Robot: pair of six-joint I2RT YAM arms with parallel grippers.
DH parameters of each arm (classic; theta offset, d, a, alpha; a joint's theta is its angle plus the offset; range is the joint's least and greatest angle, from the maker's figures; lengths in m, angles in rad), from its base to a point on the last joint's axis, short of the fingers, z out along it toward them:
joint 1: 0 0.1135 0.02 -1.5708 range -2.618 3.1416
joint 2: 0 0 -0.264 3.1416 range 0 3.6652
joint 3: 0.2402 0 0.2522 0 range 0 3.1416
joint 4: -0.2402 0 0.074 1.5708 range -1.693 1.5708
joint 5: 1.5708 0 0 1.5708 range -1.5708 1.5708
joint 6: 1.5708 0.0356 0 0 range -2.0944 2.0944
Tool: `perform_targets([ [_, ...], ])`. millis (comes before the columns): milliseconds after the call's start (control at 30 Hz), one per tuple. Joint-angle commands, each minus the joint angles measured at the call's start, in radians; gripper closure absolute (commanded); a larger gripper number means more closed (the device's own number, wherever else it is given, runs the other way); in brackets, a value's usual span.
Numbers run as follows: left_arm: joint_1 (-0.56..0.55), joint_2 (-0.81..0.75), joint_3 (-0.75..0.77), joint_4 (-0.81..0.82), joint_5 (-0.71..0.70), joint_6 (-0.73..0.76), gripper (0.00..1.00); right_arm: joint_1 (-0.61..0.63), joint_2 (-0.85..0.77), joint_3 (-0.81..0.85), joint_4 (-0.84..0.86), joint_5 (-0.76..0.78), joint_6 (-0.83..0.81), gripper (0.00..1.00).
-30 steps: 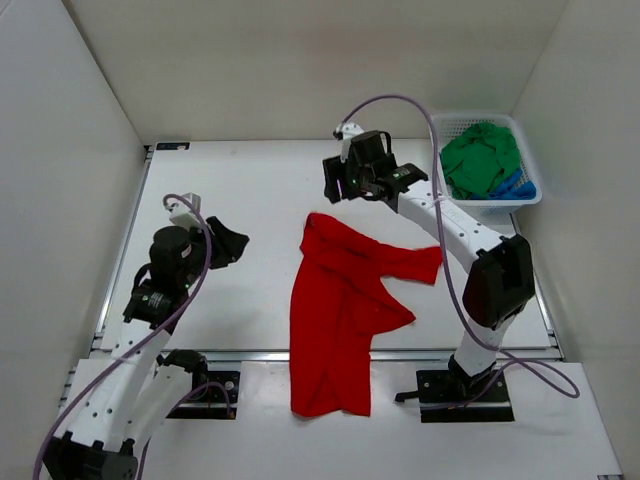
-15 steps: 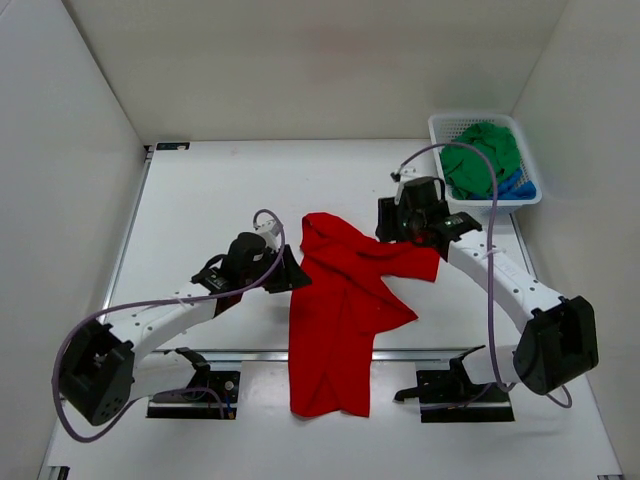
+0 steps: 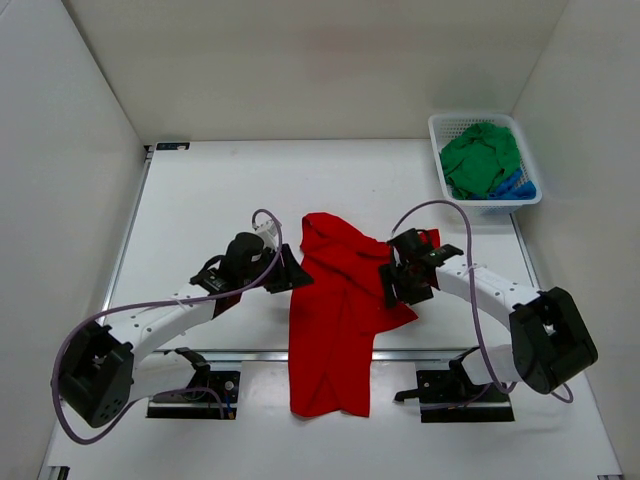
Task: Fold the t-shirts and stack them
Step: Flatten out the tshirt
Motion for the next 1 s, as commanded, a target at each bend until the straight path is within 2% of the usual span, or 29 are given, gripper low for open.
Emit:
perform_targets([
  [0,0.024,-0.047,-0.012,-0.01,0.029,-0.003,0.5,0.009,0.02,-0.039,0.008,-0.053,-0.008,0.39],
  [33,0.027,-0.046,-0.018,-0.028,0.028,0.0,0.5,0.009,0.039,-0.043,0.002,-0.056,-0.013,0.4],
  [67,0.038,-0.057,-0.009,-0.042,0.028,0.013,0.5,0.008,0.045,-0.047,0.01,-0.081,-0.012,0.52],
  [100,0.044,-0.07,-0.012,-0.056,0.028,0.012,0.51,0.012,0.062,-0.052,0.008,-0.084,-0.015,0.77],
  [167,0.064,-0.099,-0.018,-0.079,0.025,0.015,0.5,0.035,0.06,-0.021,-0.011,-0.092,0.002,1.0],
  [267,0.133,-0.162,-0.012,-0.15,0.023,0.035,0.52,0.092,0.037,0.084,-0.054,-0.057,0.051,1.0],
  [333,0.22,-0.205,0.011,-0.204,0.028,0.052,0.53,0.158,0.014,0.172,-0.056,-0.059,0.067,1.0],
  [433,0.347,-0.286,0.052,-0.296,0.035,0.086,0.53,0.239,0.02,0.324,0.06,-0.209,0.108,1.0],
  [500,0.416,-0.337,0.081,-0.342,0.032,0.102,0.51,0.296,0.058,0.382,0.209,-0.364,0.149,1.0],
  [600,0.464,-0.383,0.114,-0.434,-0.021,0.122,0.47,0.396,0.152,0.477,0.284,-0.46,0.147,1.0],
  [633,0.47,-0.396,0.129,-0.447,-0.056,0.126,0.45,0.42,0.193,0.508,0.281,-0.464,0.145,0.84],
  [667,0.467,-0.402,0.134,-0.474,-0.09,0.13,0.43,0.448,0.23,0.52,0.266,-0.466,0.127,0.73],
  [700,0.466,-0.412,0.137,-0.484,-0.101,0.132,0.41,0.453,0.235,0.525,0.258,-0.46,0.114,0.52],
  [733,0.469,-0.425,0.138,-0.488,-0.113,0.135,0.4,0.46,0.238,0.517,0.251,-0.436,0.114,0.37],
  [800,0.469,-0.42,0.123,-0.502,-0.123,0.142,0.39,0.45,0.211,0.468,0.277,-0.408,0.13,0.25],
  [833,0.469,-0.419,0.105,-0.505,-0.119,0.15,0.38,0.444,0.18,0.43,0.289,-0.39,0.143,0.23],
  [967,0.423,-0.396,-0.007,-0.423,-0.101,0.132,0.39,0.35,0.05,0.292,0.301,-0.322,0.171,0.22],
])
